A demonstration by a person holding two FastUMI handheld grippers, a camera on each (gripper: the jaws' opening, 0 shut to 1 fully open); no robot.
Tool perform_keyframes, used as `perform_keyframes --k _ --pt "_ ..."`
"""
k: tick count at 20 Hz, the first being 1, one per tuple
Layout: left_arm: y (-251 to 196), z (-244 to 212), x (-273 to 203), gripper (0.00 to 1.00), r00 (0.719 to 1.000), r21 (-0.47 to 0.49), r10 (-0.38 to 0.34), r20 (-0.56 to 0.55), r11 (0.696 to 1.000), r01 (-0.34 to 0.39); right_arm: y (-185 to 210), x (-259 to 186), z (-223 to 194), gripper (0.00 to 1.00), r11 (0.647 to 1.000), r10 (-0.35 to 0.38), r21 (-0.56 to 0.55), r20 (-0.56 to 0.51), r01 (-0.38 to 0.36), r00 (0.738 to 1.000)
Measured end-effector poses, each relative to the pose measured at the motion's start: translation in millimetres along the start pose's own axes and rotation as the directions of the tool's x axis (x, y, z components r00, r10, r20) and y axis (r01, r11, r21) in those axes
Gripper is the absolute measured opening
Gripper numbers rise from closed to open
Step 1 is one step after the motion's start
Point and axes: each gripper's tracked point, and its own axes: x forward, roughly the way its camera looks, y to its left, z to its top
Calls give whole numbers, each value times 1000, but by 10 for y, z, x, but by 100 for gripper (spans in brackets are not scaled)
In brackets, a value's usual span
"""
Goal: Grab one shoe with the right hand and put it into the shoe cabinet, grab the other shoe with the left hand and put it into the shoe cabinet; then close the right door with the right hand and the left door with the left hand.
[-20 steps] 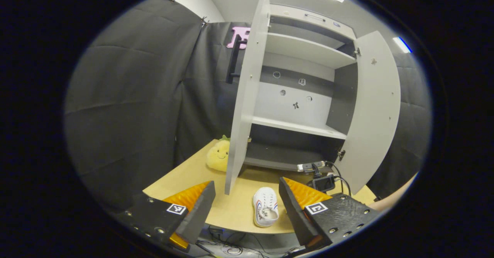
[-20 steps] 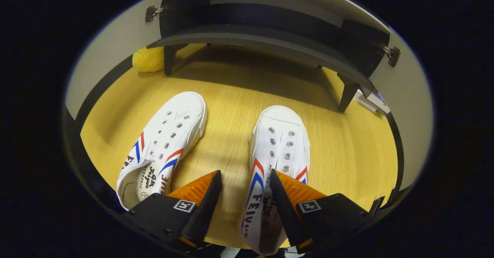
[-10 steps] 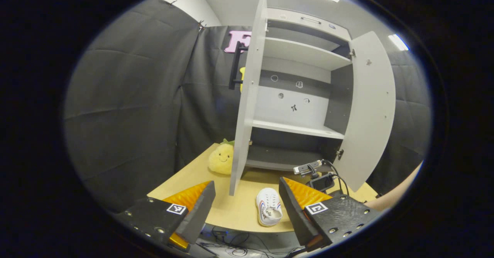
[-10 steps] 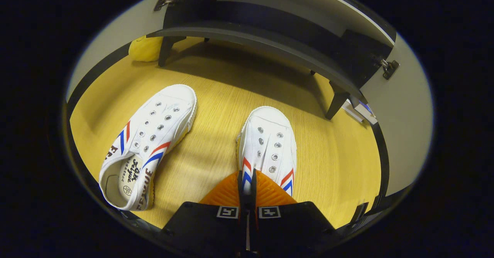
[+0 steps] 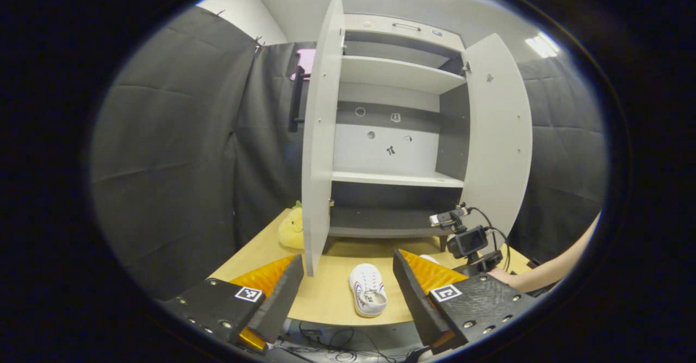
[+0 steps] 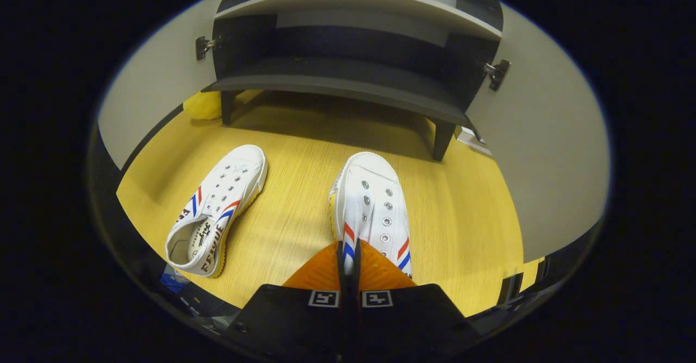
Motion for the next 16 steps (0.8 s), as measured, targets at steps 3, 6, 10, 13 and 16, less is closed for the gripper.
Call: perform_keyframes --k 3,6,10,13,16 --pt "-121 7 77 96 999 15 -40 1 999 40 -113 -326 201 1 999 22 48 74 -26 997" --pt "-264 -1 171 96 996 31 -85 -8 996 86 -180 -697 473 1 995 40 80 166 -54 985" --pt "-428 90 247 96 991 44 -135 -3 990 135 -223 -1171 880 1 991 46 106 288 -80 956" --pt "-469 187 297 95 988 70 -154 7 986 153 -232 -1515 1239 1 988 55 114 374 -104 926" --pt "-517 315 329 94 985 85 -168 28 983 165 -278 -1884 1733 1 988 54 101 469 -114 881"
